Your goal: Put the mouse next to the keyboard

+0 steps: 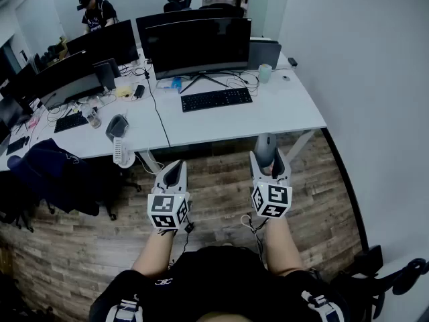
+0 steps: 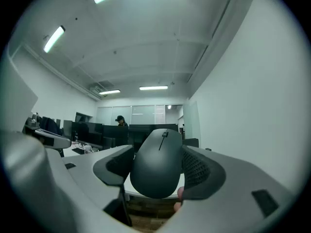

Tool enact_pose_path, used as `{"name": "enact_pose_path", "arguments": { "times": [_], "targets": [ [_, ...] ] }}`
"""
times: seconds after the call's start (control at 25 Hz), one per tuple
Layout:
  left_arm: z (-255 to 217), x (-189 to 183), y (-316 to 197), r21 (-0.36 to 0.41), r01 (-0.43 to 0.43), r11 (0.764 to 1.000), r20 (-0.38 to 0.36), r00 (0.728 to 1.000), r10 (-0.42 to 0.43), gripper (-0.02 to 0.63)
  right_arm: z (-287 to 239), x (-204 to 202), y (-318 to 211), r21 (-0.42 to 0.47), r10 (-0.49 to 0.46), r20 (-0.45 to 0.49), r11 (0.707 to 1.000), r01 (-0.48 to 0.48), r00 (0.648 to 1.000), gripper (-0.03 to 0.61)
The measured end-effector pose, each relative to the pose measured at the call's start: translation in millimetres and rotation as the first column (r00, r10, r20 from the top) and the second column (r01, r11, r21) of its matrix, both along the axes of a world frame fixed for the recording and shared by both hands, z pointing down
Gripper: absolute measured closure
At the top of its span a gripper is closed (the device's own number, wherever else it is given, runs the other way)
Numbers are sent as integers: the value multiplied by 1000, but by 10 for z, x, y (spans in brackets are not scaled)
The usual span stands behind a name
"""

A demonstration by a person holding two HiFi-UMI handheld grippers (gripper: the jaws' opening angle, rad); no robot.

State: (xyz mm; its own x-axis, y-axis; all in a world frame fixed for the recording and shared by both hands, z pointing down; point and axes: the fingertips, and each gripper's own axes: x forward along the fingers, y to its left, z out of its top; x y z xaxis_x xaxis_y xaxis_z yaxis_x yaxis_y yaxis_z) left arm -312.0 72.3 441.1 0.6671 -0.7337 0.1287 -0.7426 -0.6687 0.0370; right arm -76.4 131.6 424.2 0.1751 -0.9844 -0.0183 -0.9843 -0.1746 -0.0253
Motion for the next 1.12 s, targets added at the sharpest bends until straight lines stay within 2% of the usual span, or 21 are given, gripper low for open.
{"name": "enact_pose_path", "arguments": {
  "times": [0.24,0.72,1.12],
  "targets": [
    [-17,313,72,17,-2,1000,7,1000,1,601,15,186,91,13,-55,18,998,54,998,253],
    [107,1026,224,27,-14,1000,20,1000,13,601,131,791,229,28,-69,45,997,68,997,252],
    [191,1553,-71,18,-38,999,30,999,38,601,249,1240,-74,19,-61,60,998,60,996,253]
  ]
}}
